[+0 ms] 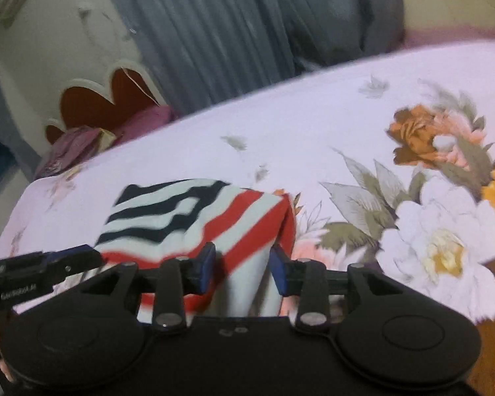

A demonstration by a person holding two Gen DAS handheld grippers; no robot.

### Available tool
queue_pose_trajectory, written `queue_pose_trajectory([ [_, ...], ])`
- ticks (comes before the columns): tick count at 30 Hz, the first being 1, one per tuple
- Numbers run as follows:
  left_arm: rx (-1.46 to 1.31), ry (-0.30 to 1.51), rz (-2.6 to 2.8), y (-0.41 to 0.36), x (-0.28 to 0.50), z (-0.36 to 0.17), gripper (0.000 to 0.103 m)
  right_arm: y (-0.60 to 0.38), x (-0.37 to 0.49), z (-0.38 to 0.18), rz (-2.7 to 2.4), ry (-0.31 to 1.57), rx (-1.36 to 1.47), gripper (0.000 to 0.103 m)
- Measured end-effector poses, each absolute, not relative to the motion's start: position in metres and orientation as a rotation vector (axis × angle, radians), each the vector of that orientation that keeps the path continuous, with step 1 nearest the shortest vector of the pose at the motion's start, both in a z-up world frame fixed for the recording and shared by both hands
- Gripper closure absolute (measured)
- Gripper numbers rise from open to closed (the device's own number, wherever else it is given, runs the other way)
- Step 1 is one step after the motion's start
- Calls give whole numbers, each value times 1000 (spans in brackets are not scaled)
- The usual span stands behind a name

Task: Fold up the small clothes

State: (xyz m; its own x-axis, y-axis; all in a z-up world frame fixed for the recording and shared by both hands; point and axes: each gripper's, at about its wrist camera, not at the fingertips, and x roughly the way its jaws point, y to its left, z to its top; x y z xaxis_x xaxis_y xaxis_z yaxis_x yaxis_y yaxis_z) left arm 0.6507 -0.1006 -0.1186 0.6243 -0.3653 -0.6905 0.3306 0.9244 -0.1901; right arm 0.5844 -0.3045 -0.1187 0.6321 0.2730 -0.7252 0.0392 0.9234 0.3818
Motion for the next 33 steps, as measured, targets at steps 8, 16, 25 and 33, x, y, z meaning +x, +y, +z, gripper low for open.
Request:
queue_pose_trajectory([
  [8, -62, 804, -394, -109, 673, -142, 79, -312, 613, -129, 140, 889, 427, 94],
  [16, -9, 787, -454, -121, 680, -144, 79, -302, 602, -133, 61, 894, 247, 82],
  [25, 1, 827, -391, -105, 734, -162, 79, -253, 648, -144, 151, 916, 37, 89],
  [33, -47, 773, -515, -102, 641, -113, 79, -246, 592, -95, 202, 847, 31, 80],
])
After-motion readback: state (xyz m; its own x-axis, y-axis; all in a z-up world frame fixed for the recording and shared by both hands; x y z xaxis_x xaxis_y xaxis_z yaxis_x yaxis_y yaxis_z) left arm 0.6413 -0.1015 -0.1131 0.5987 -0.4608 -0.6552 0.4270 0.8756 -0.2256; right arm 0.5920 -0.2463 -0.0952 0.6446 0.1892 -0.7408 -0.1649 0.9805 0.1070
